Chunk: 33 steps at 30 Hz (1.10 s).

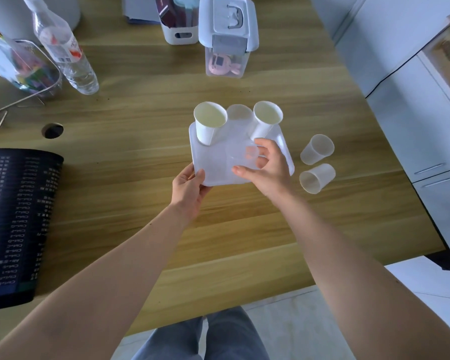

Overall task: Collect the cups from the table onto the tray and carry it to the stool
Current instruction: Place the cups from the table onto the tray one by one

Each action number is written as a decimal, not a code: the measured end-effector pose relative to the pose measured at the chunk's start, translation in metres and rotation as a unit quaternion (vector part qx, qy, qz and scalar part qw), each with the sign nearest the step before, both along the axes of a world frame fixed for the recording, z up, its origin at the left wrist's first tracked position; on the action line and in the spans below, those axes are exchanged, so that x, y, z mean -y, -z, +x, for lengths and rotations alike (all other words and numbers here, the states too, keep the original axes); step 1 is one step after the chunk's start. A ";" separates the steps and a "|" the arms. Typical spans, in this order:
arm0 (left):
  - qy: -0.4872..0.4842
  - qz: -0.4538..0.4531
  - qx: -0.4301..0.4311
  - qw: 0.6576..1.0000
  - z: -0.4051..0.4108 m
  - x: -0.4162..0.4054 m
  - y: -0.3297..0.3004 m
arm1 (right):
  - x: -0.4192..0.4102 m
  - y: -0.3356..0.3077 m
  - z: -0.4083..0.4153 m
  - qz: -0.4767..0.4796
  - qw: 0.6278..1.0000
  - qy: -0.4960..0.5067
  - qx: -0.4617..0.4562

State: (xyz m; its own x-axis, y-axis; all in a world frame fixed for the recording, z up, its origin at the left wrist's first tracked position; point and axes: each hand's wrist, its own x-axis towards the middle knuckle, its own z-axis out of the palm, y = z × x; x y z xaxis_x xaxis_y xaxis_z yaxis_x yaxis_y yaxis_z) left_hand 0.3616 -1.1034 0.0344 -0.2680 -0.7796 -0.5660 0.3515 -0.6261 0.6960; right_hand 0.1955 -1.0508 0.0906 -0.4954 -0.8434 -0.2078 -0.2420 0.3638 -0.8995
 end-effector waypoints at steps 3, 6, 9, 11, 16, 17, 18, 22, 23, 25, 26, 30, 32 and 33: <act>0.017 -0.002 -0.004 1.000 -0.008 -0.005 -0.001 | 0.005 0.007 0.009 -0.017 1.000 -0.008 0.001; 0.028 -0.002 -0.007 1.000 -0.014 -0.009 -0.002 | 0.006 0.008 0.012 -0.019 1.000 -0.009 0.000; 0.032 0.004 -0.005 0.999 -0.019 -0.010 -0.002 | 0.007 0.011 0.011 -0.021 1.000 -0.012 -0.003; 0.031 0.006 -0.005 0.999 -0.020 -0.010 -0.002 | 0.008 0.013 0.009 -0.025 0.999 -0.018 -0.013; 0.030 0.002 -0.010 0.999 -0.029 -0.004 -0.001 | 0.009 0.016 -0.004 -0.022 0.999 -0.024 -0.019; 0.029 0.001 -0.010 1.000 -0.031 -0.002 -0.001 | 0.008 0.016 -0.008 -0.020 0.999 -0.022 -0.023; 0.027 0.000 -0.009 1.000 -0.034 0.000 0.000 | 0.007 0.015 -0.014 -0.020 0.999 -0.019 -0.031; 0.015 0.005 -0.007 1.000 -0.045 0.011 0.000 | 0.002 0.010 -0.046 -0.040 0.996 0.021 -0.070; 0.013 0.007 -0.007 1.000 -0.047 0.014 0.000 | 0.001 0.009 -0.055 -0.045 0.995 0.040 -0.083; 0.008 0.009 -0.003 1.000 -0.052 0.020 0.001 | -0.002 0.011 -0.077 -0.051 0.987 0.095 -0.121; 0.004 0.010 0.000 1.000 -0.055 0.023 0.002 | -0.003 0.013 -0.088 -0.052 0.980 0.126 -0.143; -0.013 0.010 0.007 1.000 -0.065 0.034 0.005 | -0.004 0.022 -0.130 0.024 0.948 0.226 -0.223; -0.018 0.011 0.010 1.000 -0.069 0.038 0.008 | -0.003 0.027 -0.146 0.073 0.941 0.235 -0.234; -0.020 0.012 0.011 1.000 -0.071 0.039 0.009 | -0.003 0.029 -0.151 0.087 0.940 0.231 -0.236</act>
